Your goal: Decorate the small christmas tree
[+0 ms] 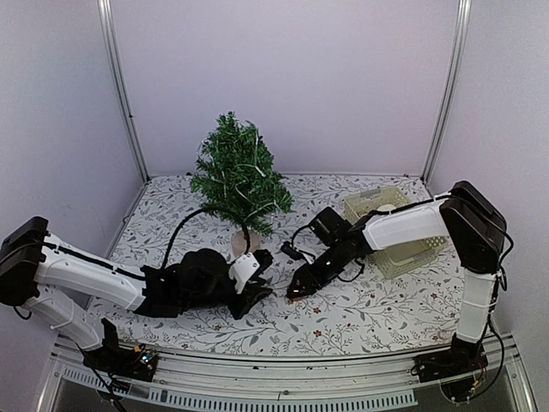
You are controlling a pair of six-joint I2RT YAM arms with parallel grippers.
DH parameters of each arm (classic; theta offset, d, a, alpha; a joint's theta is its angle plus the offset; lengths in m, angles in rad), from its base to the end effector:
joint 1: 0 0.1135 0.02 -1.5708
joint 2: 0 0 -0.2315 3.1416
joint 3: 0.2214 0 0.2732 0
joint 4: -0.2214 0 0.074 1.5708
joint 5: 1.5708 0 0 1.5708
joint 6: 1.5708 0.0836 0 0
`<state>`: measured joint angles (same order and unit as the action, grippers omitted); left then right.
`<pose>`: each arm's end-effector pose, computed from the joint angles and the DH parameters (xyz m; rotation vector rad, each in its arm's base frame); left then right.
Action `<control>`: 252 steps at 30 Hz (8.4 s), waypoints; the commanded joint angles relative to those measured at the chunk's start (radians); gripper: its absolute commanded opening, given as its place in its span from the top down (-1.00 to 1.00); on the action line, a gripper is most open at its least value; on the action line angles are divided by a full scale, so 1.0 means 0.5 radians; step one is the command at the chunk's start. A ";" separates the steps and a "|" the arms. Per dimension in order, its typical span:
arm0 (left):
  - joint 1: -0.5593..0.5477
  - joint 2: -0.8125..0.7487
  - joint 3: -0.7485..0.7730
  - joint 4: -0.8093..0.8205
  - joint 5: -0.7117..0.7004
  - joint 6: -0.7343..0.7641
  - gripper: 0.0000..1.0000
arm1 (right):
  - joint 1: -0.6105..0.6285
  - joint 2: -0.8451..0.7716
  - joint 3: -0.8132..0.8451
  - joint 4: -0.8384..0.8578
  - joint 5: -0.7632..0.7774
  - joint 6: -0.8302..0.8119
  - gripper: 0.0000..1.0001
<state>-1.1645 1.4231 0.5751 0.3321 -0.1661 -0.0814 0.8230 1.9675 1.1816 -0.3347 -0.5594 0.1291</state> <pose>0.1484 -0.3099 0.1051 1.0094 1.8784 -0.5799 0.2417 0.3259 0.0504 -1.1347 2.5921 1.0171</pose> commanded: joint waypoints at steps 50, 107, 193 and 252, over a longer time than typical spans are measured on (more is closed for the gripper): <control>0.298 0.973 0.664 -0.250 0.954 0.830 0.77 | -0.480 -0.942 -0.176 -0.015 0.073 0.140 0.42; 0.227 0.554 0.256 -0.039 0.728 0.507 0.93 | -0.341 0.242 1.447 0.074 -0.220 -0.161 0.26; 0.856 -0.079 1.688 -1.111 0.128 0.302 1.00 | -0.552 -0.550 0.696 0.053 0.051 -0.087 -0.38; 1.487 -0.545 1.142 -1.141 0.262 -0.469 0.06 | -1.538 -0.401 0.023 -0.389 1.064 -0.200 0.13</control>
<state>-0.4309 1.1652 1.1614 -0.2668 -0.0448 -0.3119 0.0589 1.7607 1.1893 -0.5564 -0.0967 0.0635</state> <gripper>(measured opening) 0.472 0.439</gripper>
